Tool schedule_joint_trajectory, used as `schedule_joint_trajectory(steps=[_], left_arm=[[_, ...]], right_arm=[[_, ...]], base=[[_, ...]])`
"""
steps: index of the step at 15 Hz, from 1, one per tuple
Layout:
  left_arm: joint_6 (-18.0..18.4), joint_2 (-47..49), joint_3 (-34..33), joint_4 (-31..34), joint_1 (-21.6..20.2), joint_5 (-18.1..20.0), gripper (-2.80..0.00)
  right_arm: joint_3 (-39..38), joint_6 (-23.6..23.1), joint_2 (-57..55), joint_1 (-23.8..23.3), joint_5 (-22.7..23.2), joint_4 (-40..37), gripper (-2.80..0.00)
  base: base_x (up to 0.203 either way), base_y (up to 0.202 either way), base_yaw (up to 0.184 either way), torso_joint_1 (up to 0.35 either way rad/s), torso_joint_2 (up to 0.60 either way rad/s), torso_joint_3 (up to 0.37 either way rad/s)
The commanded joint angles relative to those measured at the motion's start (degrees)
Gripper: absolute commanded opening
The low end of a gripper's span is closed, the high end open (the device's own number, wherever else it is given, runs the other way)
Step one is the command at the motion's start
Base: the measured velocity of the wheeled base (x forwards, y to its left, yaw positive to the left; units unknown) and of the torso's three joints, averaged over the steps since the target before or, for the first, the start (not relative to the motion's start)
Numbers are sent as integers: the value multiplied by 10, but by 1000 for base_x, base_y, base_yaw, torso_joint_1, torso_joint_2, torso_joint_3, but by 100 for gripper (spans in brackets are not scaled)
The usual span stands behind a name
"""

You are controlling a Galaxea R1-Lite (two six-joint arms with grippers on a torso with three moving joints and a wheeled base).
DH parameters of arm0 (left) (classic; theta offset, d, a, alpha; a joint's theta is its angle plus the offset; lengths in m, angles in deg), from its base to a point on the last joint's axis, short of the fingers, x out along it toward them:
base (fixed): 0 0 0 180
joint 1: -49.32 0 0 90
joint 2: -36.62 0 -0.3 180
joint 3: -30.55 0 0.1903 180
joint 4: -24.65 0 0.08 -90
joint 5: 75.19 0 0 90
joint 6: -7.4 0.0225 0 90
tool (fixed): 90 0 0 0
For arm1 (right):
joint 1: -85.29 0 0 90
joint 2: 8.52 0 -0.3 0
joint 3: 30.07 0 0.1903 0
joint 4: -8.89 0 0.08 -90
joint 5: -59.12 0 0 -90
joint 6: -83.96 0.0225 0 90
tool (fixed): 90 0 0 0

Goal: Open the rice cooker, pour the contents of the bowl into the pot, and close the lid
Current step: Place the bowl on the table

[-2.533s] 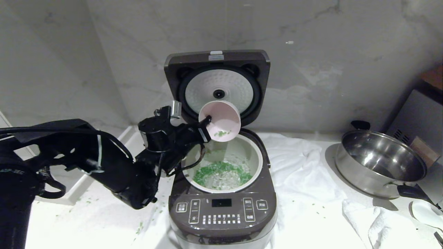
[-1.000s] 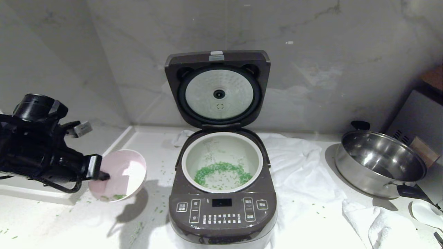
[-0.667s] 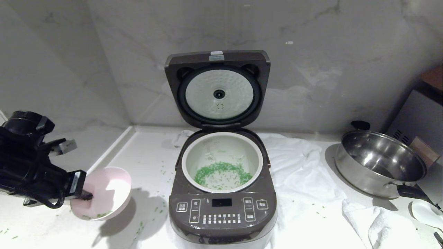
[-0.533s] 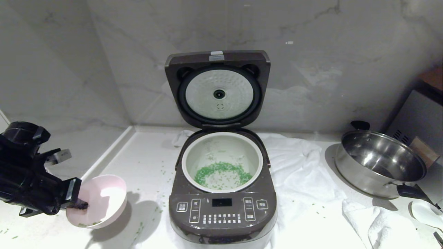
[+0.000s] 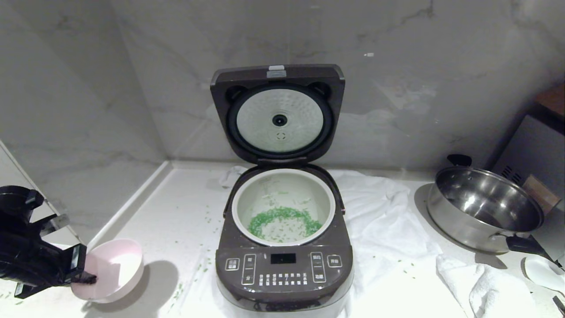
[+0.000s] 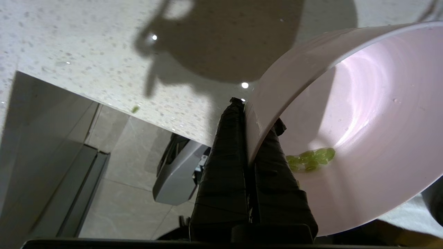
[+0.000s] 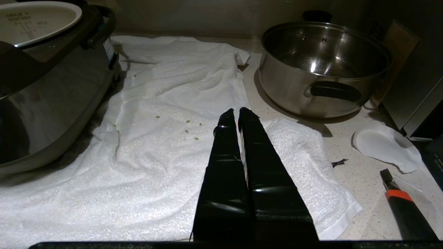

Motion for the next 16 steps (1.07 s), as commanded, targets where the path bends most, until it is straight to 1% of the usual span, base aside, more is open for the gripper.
schedule_joint_trajectory(steps=[1, 3, 4, 6, 9, 11, 16], left_arm=[[14, 40, -30, -31, -37, -2, -280], [24, 54, -47, -43, -58, -4, -280], [35, 63, -49, -44, -75, -4, -280], [42, 93, -42, -51, -95, -6, -280], [43, 143, -39, -126, -116, -40, -280], [48, 170, -36, -163, -131, -52, -280], [49, 186, -9, -169, -143, -54, -280]], right_arm=[[0, 0, -1, 0, 0, 0, -280], [0, 0, -1, 0, 0, 0, -280], [0, 0, -1, 0, 0, 0, -280], [0, 0, -1, 0, 0, 0, -280], [0, 0, -1, 0, 0, 0, -280], [0, 0, -1, 0, 0, 0, -280], [0, 0, -1, 0, 0, 0, -280]], base=[[0, 0, 0, 0, 0, 0], [0, 0, 0, 0, 0, 0], [0, 0, 0, 0, 0, 0], [0, 0, 0, 0, 0, 0], [0, 0, 0, 0, 0, 0], [0, 0, 0, 0, 0, 0], [0, 0, 0, 0, 0, 0]])
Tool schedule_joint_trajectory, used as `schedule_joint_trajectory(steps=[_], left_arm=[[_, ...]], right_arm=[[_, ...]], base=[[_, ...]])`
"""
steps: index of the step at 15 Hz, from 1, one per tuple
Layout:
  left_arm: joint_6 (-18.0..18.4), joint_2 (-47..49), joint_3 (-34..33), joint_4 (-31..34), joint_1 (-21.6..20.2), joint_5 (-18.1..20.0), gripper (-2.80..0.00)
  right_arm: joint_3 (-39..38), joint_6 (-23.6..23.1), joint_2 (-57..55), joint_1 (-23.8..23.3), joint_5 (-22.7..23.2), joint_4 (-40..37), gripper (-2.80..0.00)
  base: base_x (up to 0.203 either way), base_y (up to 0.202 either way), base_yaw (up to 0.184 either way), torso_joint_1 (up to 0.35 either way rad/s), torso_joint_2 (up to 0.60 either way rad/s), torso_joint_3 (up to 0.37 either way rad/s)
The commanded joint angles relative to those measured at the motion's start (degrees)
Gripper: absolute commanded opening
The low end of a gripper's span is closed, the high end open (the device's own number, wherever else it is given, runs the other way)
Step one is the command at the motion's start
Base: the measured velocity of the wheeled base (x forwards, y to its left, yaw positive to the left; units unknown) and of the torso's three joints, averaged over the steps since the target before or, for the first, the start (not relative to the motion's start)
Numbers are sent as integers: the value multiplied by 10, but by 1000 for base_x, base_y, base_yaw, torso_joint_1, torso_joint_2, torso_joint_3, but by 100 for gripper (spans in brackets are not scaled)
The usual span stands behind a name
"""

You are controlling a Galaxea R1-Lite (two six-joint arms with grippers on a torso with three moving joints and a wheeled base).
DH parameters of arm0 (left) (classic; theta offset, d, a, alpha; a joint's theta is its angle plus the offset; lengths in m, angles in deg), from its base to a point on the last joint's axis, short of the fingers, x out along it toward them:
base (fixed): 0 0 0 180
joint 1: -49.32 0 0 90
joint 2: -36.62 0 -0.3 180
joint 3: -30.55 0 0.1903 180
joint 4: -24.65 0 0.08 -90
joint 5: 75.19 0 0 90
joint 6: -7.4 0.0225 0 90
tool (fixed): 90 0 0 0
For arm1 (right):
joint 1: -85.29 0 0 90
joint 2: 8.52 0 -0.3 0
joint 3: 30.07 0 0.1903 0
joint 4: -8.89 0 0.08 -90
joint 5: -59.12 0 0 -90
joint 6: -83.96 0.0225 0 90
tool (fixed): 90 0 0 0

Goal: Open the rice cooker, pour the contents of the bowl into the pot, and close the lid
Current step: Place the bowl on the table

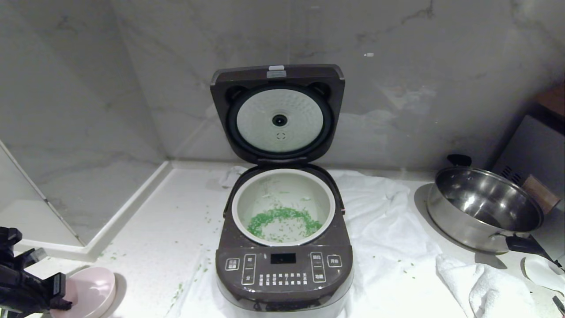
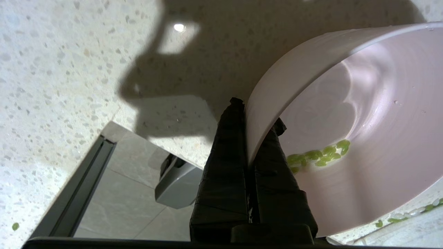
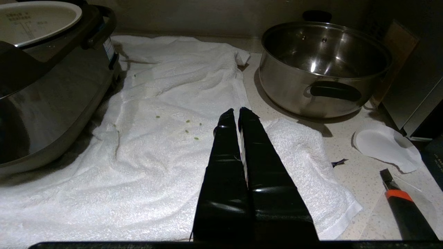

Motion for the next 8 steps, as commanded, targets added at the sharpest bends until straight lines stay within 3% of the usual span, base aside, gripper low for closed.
schedule_joint_trajectory(steps=[1, 8], left_arm=[[-2, 10, 12, 2, -4, 1, -280], [-3, -37, 9, 7, 0, 11, -280]], right_arm=[[0, 0, -1, 0, 0, 0, -280], [0, 0, -1, 0, 0, 0, -280]], base=[[0, 0, 0, 0, 0, 0], [0, 0, 0, 0, 0, 0]])
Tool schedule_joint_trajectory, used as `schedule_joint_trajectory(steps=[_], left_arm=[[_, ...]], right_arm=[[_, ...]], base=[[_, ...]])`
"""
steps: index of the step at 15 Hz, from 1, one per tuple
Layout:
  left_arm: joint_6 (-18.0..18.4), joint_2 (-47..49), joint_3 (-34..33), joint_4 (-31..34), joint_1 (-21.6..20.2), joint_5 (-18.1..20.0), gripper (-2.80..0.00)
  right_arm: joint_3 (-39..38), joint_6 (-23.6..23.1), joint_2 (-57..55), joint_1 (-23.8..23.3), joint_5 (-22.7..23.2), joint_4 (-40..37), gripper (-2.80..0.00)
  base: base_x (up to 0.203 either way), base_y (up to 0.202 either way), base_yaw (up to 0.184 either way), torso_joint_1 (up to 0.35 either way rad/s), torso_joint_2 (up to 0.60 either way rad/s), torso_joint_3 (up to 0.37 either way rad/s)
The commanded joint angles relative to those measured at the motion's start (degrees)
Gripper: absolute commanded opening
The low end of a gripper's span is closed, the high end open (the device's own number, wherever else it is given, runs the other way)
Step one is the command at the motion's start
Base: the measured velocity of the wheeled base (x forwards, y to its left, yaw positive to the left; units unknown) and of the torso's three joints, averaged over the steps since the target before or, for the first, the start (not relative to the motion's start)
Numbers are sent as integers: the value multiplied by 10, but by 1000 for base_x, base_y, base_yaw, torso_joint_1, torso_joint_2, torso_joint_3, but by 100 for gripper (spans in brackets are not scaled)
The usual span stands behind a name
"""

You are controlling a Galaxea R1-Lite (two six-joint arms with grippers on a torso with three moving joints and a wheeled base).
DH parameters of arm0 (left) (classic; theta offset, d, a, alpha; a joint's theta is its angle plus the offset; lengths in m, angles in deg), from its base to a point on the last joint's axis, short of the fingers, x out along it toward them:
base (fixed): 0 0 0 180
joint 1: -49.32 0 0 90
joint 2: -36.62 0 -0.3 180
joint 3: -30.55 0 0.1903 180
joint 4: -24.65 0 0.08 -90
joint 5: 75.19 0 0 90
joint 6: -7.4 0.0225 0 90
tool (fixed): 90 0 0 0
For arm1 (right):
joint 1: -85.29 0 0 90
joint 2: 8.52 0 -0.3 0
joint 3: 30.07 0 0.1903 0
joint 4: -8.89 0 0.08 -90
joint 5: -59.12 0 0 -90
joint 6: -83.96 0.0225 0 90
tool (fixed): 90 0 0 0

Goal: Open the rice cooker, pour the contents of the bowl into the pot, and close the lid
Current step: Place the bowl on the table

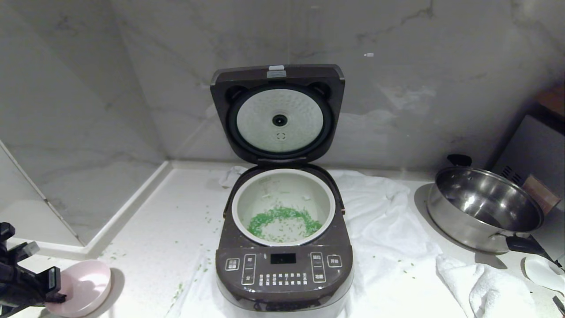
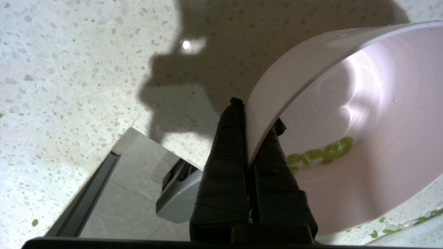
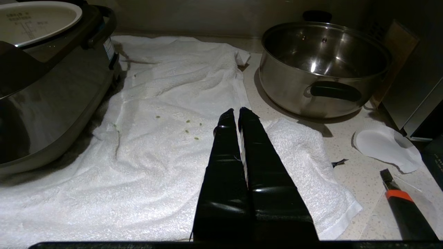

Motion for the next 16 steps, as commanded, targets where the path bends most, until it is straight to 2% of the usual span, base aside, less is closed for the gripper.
schedule_joint_trajectory(steps=[1, 4, 5, 16], left_arm=[[-1, -15, -2, 1, 5, 1, -280], [-1, -7, -2, 1, 4, -1, -280], [-1, -7, -2, 3, 3, -1, 0], [3, -55, 10, 36, 4, 0, 0]], right_arm=[[0, 0, -1, 0, 0, 0, -280], [0, 0, -1, 0, 0, 0, -280], [0, 0, -1, 0, 0, 0, -280], [0, 0, -1, 0, 0, 0, -280]], base=[[0, 0, 0, 0, 0, 0], [0, 0, 0, 0, 0, 0], [0, 0, 0, 0, 0, 0], [0, 0, 0, 0, 0, 0]])
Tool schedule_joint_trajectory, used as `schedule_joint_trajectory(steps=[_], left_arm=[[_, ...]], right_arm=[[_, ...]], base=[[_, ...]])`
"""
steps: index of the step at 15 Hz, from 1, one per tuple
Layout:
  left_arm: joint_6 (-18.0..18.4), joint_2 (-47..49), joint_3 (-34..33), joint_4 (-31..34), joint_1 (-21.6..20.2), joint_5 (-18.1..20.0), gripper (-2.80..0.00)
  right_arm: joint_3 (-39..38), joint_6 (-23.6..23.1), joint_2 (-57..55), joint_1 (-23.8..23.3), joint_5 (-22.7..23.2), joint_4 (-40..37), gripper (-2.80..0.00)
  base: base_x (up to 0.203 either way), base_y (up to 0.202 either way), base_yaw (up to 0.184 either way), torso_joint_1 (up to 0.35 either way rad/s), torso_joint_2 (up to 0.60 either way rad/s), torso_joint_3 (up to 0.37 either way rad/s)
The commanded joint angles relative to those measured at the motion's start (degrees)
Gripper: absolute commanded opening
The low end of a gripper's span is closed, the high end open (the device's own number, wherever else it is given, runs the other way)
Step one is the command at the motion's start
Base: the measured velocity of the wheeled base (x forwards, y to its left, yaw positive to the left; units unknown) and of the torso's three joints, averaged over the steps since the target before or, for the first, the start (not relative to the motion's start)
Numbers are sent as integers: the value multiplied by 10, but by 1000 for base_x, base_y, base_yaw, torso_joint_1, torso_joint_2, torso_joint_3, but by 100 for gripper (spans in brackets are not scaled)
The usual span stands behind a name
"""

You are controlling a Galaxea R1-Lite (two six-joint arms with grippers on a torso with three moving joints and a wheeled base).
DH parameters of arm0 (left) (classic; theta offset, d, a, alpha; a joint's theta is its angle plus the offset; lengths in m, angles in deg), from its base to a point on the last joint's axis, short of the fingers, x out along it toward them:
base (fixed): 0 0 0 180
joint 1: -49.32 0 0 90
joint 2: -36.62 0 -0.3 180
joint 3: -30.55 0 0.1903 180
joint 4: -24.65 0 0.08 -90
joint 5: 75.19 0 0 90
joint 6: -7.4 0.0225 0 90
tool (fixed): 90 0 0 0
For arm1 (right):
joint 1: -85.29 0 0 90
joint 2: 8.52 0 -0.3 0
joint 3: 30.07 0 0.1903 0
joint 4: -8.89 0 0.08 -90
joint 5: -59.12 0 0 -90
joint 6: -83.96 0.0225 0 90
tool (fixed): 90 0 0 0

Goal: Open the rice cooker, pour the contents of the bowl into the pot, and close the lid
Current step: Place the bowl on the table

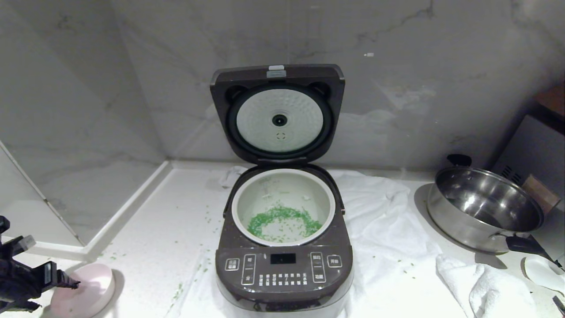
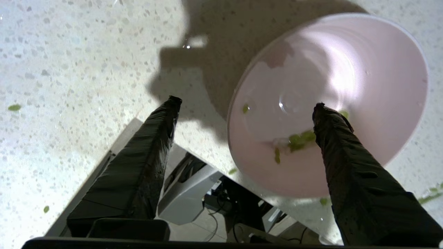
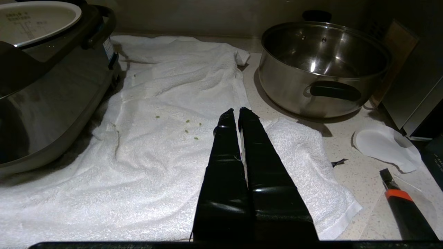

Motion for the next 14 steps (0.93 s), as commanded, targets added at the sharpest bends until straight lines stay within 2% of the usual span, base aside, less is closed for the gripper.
schedule_joint_trajectory(steps=[1, 6, 11, 14], left_arm=[[1, -35, 8, 27, 3, 1, 0], [1, -88, 46, 90, 13, 7, 0], [1, -104, 49, 95, 19, 9, 0], [1, -162, 60, 144, 29, 19, 0]], right_arm=[[0, 0, -1, 0, 0, 0, -280], [0, 0, -1, 0, 0, 0, -280], [0, 0, -1, 0, 0, 0, -280], [0, 0, -1, 0, 0, 0, -280]], base=[[0, 0, 0, 0, 0, 0], [0, 0, 0, 0, 0, 0], [0, 0, 0, 0, 0, 0], [0, 0, 0, 0, 0, 0]])
